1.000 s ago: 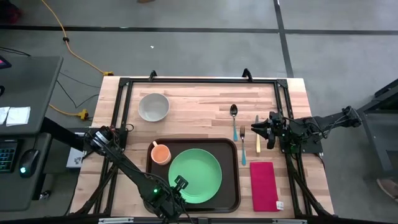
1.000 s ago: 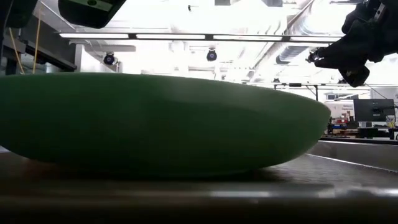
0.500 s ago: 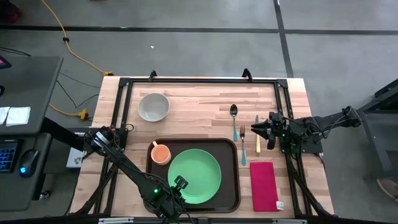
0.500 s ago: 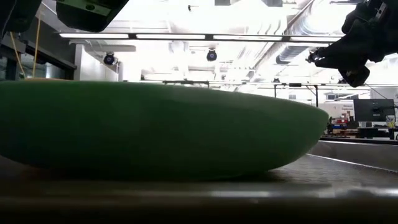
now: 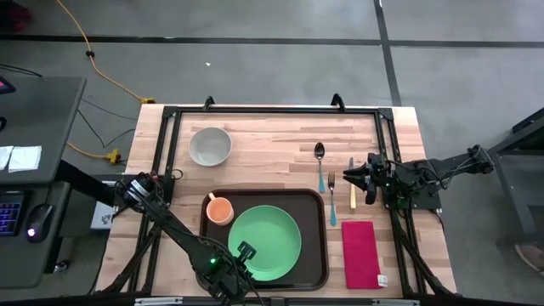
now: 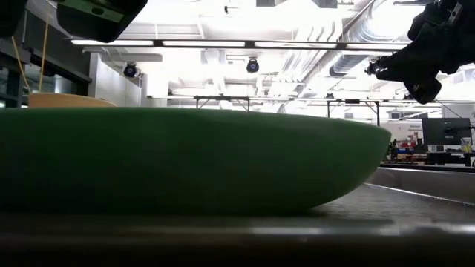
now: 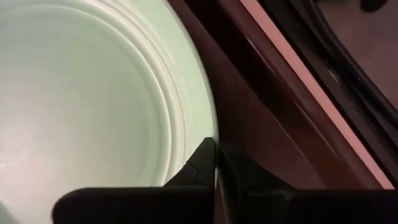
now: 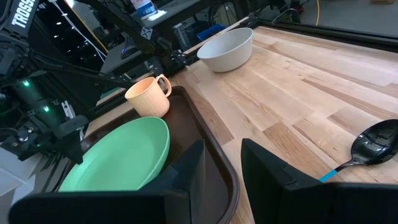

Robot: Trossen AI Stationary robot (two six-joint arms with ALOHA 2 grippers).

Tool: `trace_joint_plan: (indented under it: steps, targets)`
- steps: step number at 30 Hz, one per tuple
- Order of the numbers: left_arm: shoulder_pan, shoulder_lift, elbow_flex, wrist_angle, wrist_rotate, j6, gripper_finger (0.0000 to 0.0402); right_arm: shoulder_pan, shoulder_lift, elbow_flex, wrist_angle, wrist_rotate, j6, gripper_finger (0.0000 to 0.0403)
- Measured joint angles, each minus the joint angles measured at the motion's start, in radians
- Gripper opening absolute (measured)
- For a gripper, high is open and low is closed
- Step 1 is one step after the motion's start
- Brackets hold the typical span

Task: Set up tray
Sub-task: Put the green plate to the right of the orange cup on the brown serving tray

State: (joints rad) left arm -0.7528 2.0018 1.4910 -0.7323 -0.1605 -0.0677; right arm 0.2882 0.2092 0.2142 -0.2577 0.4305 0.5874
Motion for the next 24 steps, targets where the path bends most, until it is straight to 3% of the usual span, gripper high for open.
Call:
trace_joint_plan:
  steps: [24]
  targets:
    - [0.000,0.000,0.000,-0.001,0.017,-0.016,0.0061,0.000,0.000,0.000,0.000,-0.019,0.000,0.0083]
